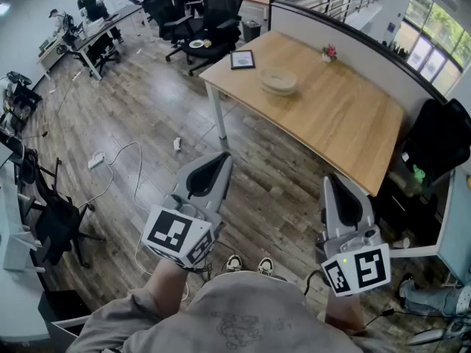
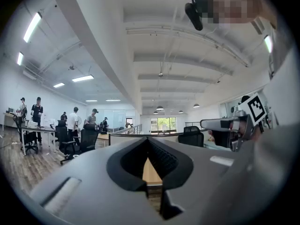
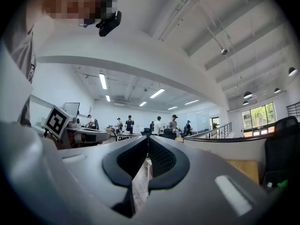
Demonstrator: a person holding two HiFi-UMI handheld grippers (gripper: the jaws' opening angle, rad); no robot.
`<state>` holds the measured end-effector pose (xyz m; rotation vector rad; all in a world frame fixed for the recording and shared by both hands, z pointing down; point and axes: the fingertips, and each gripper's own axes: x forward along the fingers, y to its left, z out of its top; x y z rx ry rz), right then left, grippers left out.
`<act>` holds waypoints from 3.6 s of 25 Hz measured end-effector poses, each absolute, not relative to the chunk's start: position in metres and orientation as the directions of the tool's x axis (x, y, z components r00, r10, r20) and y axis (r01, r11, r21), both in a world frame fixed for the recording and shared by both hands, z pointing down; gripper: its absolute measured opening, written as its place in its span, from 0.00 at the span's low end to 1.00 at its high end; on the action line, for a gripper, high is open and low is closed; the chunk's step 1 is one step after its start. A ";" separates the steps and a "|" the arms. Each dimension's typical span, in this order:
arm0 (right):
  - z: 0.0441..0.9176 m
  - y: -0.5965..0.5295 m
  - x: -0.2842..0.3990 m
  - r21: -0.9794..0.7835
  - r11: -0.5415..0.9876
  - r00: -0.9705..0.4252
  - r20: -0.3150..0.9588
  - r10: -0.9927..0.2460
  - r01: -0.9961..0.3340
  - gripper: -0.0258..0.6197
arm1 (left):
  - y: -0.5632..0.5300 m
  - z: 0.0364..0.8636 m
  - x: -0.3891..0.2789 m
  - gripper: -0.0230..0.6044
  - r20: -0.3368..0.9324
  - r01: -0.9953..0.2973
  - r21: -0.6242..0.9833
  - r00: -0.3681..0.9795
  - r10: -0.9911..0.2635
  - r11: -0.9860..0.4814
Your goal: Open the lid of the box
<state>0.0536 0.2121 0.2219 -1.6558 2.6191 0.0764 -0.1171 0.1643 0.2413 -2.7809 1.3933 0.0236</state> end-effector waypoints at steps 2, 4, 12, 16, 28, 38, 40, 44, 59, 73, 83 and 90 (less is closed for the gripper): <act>0.222 0.211 0.058 -0.011 0.443 -0.442 -0.065 -0.895 -0.896 0.07 | 0.163 0.242 -0.113 0.03 -0.021 -0.806 -0.039 0.592 -0.806 -0.591; 0.222 0.211 0.062 -0.025 0.457 -0.455 -0.064 -0.888 -0.889 0.07 | 0.163 0.243 -0.110 0.03 -0.018 -0.814 -0.054 0.580 -0.814 -0.579; 0.224 0.216 0.090 -0.021 0.426 -0.423 -0.078 -0.903 -0.905 0.07 | 0.169 0.243 -0.094 0.04 -0.020 -0.820 -0.080 0.570 -0.821 -0.567; 0.224 0.218 0.102 -0.034 0.427 -0.423 -0.093 -0.901 -0.903 0.08 | 0.168 0.244 -0.086 0.06 -0.004 -0.833 -0.087 0.549 -0.836 -0.547; 0.267 0.212 0.149 -0.039 0.378 -0.379 0.012 -0.925 -0.925 0.41 | 0.172 0.271 -0.060 0.44 0.038 -0.872 -0.091 0.479 -0.877 -0.481; 0.263 0.213 0.166 -0.029 0.398 -0.398 -0.019 -0.917 -0.917 0.41 | 0.180 0.270 -0.053 0.44 0.044 -0.884 -0.137 0.445 -0.894 -0.447; 0.260 0.209 0.168 -0.029 0.395 -0.394 -0.035 -0.919 -0.918 0.41 | 0.178 0.271 -0.055 0.44 0.042 -0.886 -0.140 0.440 -0.897 -0.442; 0.258 0.195 0.172 -0.043 0.381 -0.377 -0.072 -0.923 -0.924 0.42 | 0.164 0.274 -0.058 0.44 0.040 -0.888 -0.146 0.435 -0.899 -0.436; 0.284 0.064 0.123 -0.016 0.386 -0.386 0.004 -0.922 -0.922 0.42 | 0.038 0.286 -0.097 0.44 0.052 -0.876 -0.157 0.455 -0.889 -0.457; 0.287 -0.100 0.043 0.002 0.342 -0.341 0.077 -0.937 -0.940 0.42 | -0.132 0.277 -0.176 0.44 0.067 -0.829 -0.158 0.533 -0.844 -0.536; 0.294 -0.176 0.011 -0.038 0.337 -0.339 0.085 -0.937 -0.941 0.41 | -0.216 0.291 -0.193 0.44 0.112 -0.780 -0.166 0.593 -0.798 -0.603; 0.311 -0.231 0.021 -0.047 0.322 -0.325 0.122 -0.938 -0.946 0.41 | -0.272 0.309 -0.177 0.44 0.151 -0.748 -0.153 0.628 -0.763 -0.646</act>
